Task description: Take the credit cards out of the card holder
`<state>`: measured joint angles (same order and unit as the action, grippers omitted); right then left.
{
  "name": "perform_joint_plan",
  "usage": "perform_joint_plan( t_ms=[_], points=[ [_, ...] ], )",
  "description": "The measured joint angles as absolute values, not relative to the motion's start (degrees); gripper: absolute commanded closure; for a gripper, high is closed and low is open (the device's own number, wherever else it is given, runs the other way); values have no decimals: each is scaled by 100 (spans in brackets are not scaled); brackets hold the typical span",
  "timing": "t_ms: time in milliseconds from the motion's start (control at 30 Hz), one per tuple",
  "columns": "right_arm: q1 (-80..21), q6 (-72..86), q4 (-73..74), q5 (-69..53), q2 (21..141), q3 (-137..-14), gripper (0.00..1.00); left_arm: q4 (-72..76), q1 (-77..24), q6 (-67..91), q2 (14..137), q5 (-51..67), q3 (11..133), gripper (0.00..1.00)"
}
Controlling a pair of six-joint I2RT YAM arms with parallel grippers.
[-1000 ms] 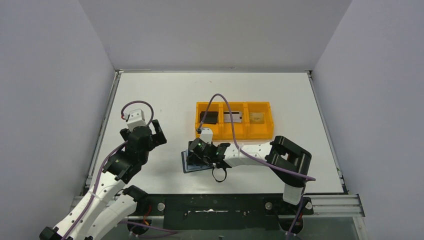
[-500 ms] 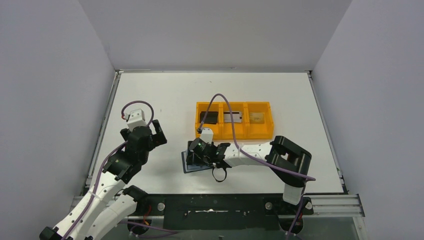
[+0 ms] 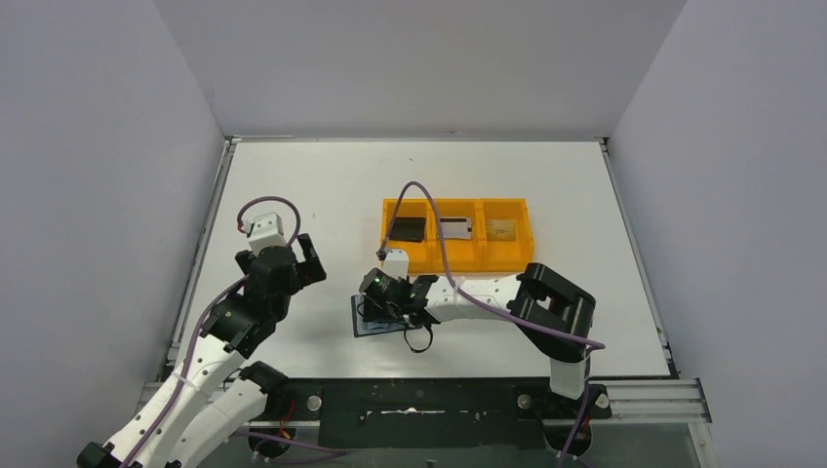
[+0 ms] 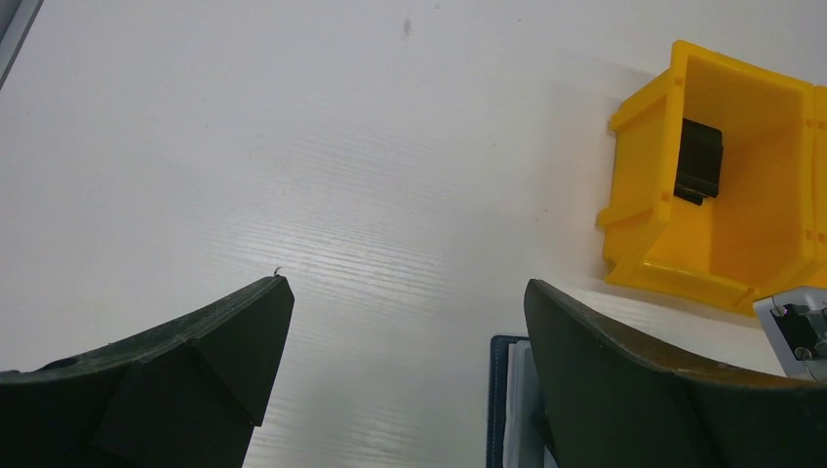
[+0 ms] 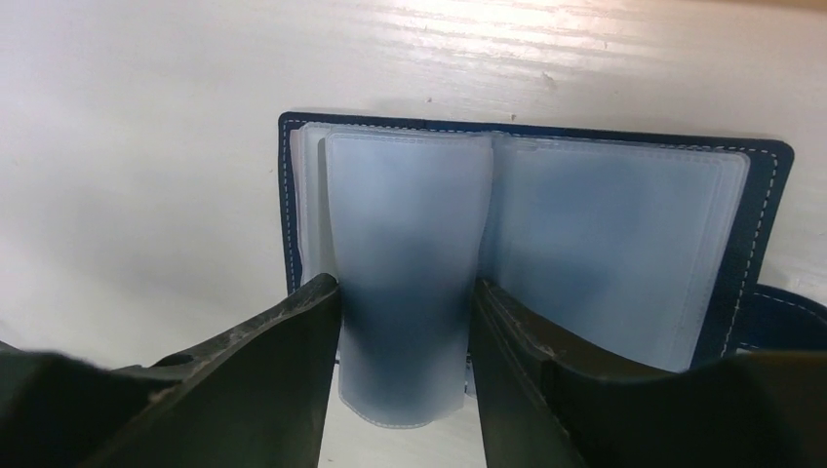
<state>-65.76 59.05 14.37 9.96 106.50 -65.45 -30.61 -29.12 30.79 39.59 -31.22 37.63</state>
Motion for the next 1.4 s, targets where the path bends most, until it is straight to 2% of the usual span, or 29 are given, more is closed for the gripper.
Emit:
perform_joint_plan(
  t_ms=[67,200,367,500,633,800,1000,1400],
  points=[
    [-6611,5902,1507,1031,10674,-6584,60,-3061,-2912,3076,3955,-3122,3763,9],
    [-6587,5918,1146,871,10632,-6372,61,-3061,-2912,3061,3948,-3068,3763,9],
    [-6176,6184,-451,-25,10184,-5192,65,-3063,-2908,3050,3944,-2641,3763,11],
    [-5870,6573,-1730,-582,10099,-4456,69,-3011,-2908,3352,3938,-1754,3675,16],
    [-5804,6877,-2342,-834,10103,-4125,72,-2836,-2906,3833,3924,-650,3282,20],
    [-5804,7085,-2574,-947,10103,-4040,72,-2554,-2906,4351,4163,429,2773,23],
    [-5804,7146,-2532,-943,10103,-4040,71,-2132,-2906,4810,4661,1081,2346,26],
    [-5780,7188,-2362,-921,10106,-4045,68,-1026,-2897,5537,5022,1402,1479,27]
  ],
)
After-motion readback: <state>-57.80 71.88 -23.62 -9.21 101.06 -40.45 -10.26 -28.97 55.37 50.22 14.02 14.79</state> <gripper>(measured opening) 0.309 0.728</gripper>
